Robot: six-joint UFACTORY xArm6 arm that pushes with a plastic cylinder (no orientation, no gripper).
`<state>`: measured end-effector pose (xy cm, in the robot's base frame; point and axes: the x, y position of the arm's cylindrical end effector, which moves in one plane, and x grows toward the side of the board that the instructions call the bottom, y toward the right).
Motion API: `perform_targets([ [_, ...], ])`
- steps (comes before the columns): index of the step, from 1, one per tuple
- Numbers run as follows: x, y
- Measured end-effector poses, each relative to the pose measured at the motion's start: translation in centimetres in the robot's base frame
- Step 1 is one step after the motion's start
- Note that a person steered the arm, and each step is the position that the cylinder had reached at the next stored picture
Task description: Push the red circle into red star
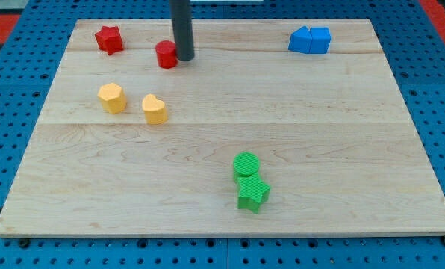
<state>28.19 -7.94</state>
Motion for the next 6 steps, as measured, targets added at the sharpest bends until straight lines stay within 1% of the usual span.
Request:
perform_targets([
  [1,-2.4,-2.8],
  [2,-2.3,-0.3],
  [3,-1.5,-0.4],
  [4,0.9,-0.7],
  [5,-1.0,-6.7],
  [6,-1.4,-10.3],
])
